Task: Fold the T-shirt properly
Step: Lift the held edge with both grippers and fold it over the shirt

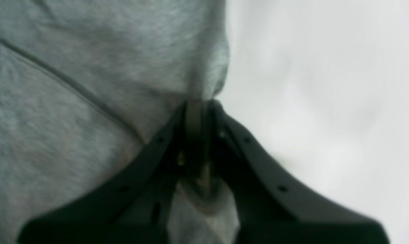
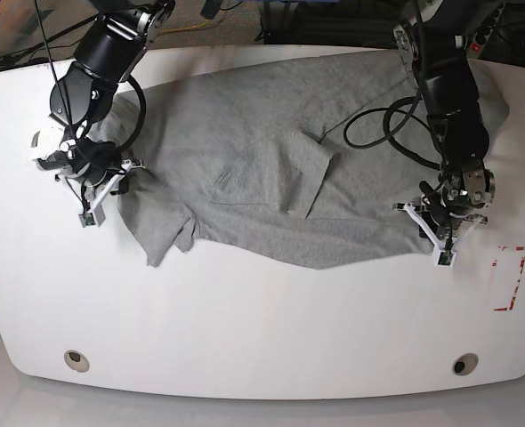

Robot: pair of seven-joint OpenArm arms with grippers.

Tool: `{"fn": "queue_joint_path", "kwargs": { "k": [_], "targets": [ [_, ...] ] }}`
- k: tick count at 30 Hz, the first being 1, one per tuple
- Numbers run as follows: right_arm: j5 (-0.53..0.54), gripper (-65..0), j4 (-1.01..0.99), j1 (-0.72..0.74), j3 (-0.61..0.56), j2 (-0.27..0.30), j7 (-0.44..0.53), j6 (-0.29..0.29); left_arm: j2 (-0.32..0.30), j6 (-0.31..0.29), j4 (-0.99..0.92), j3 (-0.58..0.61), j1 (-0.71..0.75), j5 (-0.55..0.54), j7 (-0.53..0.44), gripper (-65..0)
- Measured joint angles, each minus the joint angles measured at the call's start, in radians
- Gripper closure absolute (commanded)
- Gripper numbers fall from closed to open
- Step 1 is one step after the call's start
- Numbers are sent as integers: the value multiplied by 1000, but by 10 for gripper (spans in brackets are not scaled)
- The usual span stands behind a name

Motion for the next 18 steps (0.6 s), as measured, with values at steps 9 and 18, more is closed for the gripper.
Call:
{"fn": "queue_joint_path", "kwargs": {
  "k": [9,18],
  "targets": [
    [-4,0,25,119,-68,31,-4,-1,2,-2,262,1,5,-8,113,0],
    [11,0,24,324,-184,120,-26,2,-1,-4,484,1,-66,-8,236,0]
  ]
}}
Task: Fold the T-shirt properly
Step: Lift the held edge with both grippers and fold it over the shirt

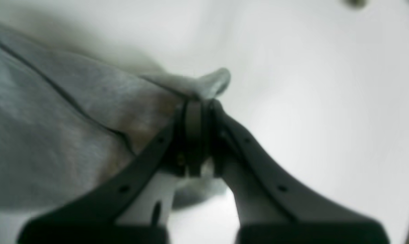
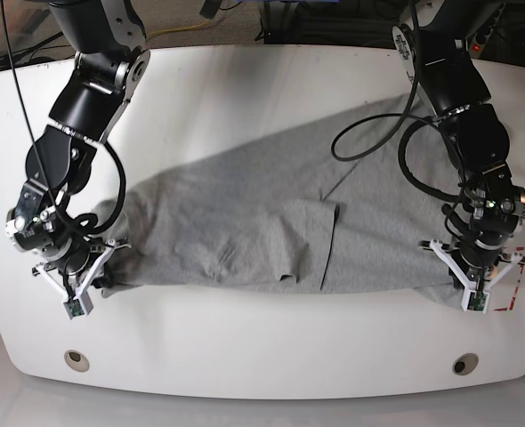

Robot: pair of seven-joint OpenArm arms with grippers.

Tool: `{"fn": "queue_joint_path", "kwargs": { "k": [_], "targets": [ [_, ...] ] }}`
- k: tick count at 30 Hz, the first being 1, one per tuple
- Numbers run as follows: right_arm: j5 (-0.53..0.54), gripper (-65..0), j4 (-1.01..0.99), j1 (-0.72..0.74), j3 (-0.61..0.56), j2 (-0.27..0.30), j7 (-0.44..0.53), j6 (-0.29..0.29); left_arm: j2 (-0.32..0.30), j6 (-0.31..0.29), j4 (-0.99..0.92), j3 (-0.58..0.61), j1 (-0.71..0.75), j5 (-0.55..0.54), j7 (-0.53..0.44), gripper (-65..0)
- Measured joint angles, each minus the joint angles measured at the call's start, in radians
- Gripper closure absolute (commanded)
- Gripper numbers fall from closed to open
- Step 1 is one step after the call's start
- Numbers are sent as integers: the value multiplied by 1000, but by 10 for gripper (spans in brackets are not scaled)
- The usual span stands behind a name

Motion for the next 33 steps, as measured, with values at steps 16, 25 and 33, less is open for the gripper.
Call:
{"fn": "queue_joint_path", "kwargs": {
  "k": [16,25,33],
  "targets": [
    [37,0,5,546,-204,103,-142,7,-142,-8,206,26,-516,-40,215,0],
    [56,0,19,728,-259,115,-233,6,-203,-3,214,60,-686,-38,264,0],
    [35,0,153,542,-252,130,-256,0,-195,-10,259,74,-485,-37,275,0]
  ]
}}
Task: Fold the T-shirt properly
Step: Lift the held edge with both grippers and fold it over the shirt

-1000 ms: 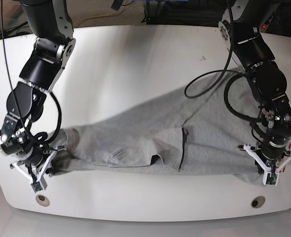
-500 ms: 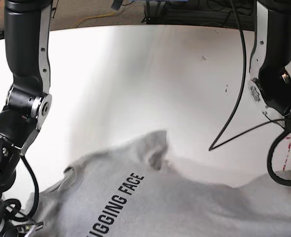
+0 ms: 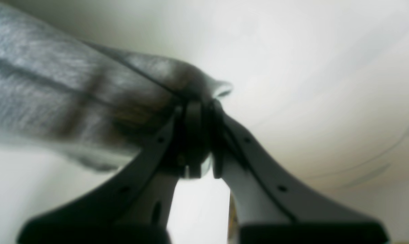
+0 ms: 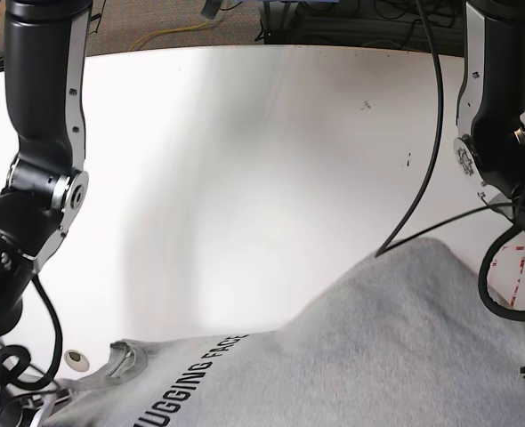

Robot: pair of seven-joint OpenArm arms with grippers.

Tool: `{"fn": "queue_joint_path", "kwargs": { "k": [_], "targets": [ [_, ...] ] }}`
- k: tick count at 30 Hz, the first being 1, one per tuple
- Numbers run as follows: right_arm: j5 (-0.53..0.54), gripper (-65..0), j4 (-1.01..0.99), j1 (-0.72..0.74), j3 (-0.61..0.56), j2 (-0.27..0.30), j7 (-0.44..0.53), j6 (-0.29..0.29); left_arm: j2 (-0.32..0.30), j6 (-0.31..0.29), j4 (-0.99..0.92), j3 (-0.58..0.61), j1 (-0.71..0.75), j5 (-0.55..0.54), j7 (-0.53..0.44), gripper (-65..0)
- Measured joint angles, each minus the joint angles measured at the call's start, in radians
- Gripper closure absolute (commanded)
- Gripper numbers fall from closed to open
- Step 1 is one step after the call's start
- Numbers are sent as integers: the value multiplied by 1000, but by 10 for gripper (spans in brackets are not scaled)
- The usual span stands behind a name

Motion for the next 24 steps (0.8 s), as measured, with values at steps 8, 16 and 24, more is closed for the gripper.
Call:
{"fn": "queue_joint_path", "kwargs": {
  "k": [8,16,24],
  "targets": [
    [-10,0,195,-361,129,-36,-50,0,29,-153,16,-3,277,-3,-10,0],
    [-2,0,305,-675,258,-120,-40,0,65,-245,25,-28,526,12,-11,0],
    [104,0,305,-915,378,-138,-49,0,101,-246,25,-27,716,8,-11,0]
  ]
}}
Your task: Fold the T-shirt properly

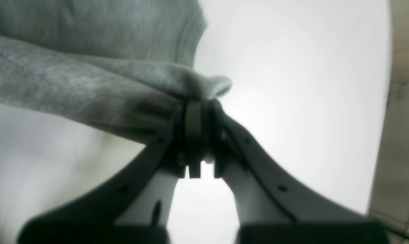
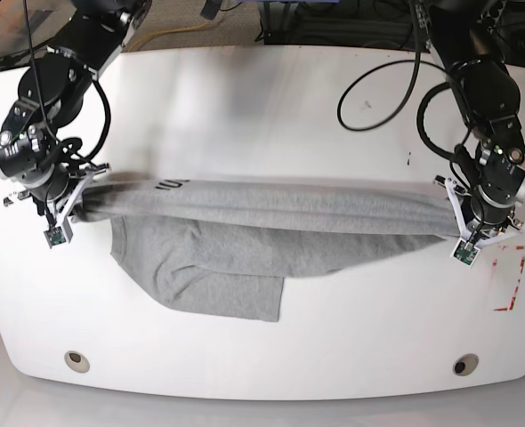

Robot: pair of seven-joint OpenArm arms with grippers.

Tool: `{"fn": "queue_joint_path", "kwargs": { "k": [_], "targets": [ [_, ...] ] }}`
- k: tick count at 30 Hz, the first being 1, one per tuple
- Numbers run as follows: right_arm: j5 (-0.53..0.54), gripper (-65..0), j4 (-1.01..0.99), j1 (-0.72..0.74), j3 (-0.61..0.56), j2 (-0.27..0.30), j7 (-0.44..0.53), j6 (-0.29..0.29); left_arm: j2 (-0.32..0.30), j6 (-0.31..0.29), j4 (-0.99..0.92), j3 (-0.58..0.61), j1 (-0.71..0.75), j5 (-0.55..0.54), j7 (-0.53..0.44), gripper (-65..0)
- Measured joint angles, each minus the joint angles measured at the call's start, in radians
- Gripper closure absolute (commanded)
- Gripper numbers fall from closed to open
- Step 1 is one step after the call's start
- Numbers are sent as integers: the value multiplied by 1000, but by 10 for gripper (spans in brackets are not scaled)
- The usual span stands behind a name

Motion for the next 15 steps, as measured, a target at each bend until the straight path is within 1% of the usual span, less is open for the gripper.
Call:
{"fn": "queue_joint_path", "kwargs": {
  "k": [2,6,9,11,15],
  "targets": [
    [22,0,0,-50,18,0,-3,-1,0,0,0,0,47,0,-4,0],
    [52,0,0,-121,18,0,8,0,0,1,0,-2,135,9,-7,0],
    [50,0,0,-160,18,0,8,0,1,1,0,-2,201,11,-55,0],
    [50,0,-1,-182,18,0,8,0,17,2,0,-6,238,19,-78,0],
    [49,0,-1,-232,18,0,8,0,70,2,-4,-44,311,14,-114,0]
  ]
}}
